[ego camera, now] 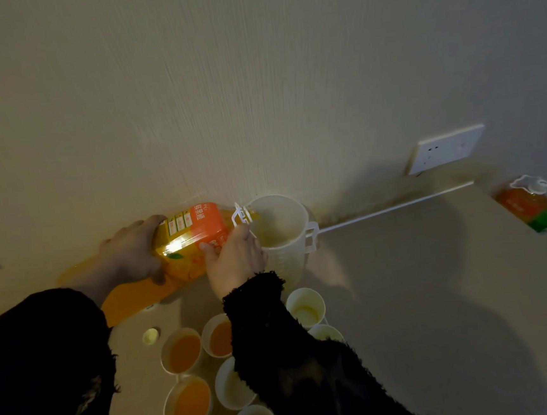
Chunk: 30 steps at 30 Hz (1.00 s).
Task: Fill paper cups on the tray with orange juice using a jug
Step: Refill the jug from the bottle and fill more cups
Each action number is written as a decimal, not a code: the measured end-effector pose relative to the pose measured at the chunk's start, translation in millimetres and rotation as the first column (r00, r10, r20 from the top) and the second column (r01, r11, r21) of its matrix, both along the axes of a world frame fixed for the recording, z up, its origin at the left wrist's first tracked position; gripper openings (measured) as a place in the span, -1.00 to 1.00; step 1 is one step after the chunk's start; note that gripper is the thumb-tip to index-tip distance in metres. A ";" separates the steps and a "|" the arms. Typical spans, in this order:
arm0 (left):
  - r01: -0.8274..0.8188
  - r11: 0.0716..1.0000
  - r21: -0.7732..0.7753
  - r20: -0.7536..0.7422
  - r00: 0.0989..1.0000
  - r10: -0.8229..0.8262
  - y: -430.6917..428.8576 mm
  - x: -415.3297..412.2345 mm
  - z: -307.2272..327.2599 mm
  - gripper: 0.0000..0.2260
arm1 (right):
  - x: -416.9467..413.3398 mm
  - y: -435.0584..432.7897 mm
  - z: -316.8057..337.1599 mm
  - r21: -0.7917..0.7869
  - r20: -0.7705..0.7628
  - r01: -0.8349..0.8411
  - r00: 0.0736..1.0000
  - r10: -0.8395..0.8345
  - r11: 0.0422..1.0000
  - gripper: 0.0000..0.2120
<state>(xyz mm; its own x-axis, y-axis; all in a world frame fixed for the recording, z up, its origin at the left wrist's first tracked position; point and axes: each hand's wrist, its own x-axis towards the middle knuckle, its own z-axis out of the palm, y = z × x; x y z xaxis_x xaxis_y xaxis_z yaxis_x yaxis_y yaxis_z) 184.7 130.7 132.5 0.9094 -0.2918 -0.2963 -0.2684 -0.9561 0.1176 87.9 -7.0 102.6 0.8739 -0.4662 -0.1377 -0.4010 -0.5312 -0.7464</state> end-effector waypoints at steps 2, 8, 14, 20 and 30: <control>-0.004 1.000 0.001 -0.002 1.000 0.004 -0.3 0.1 0.3 0.04 | 0.7 -0.2 -0.2 0.006 -0.004 0.004 1.000 -0.004 1.000 -0.44; -0.001 1.000 -0.002 -0.016 1.000 0.000 -0.9 1.1 1.5 0.08 | 0.3 0.3 -1.4 -0.003 0.012 0.006 1.000 -0.006 1.000 -0.45; -0.001 1.000 -0.005 -0.005 1.000 0.001 -0.3 2.2 -0.7 0.09 | 1.2 -0.5 -1.4 0.008 0.011 0.004 1.000 -0.004 1.000 -0.44; -0.007 1.000 0.007 -0.013 1.000 0.008 0.0 3.9 -1.7 0.10 | 1.5 -0.4 -0.8 0.019 0.001 0.000 1.000 0.000 1.000 -0.44; -0.011 1.000 -0.009 -0.029 1.000 0.011 -0.5 3.8 -0.9 0.12 | 2.3 0.9 -1.3 0.006 0.000 0.011 1.000 -0.011 1.000 -0.43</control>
<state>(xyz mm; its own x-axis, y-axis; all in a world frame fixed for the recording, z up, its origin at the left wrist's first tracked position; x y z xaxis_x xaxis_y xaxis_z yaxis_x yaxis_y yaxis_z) 188.5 130.2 131.7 0.9037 -0.2847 -0.3198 -0.2546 -0.9578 0.1334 90.2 -6.1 101.3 0.8688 -0.4746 -0.1410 -0.4068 -0.5220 -0.7497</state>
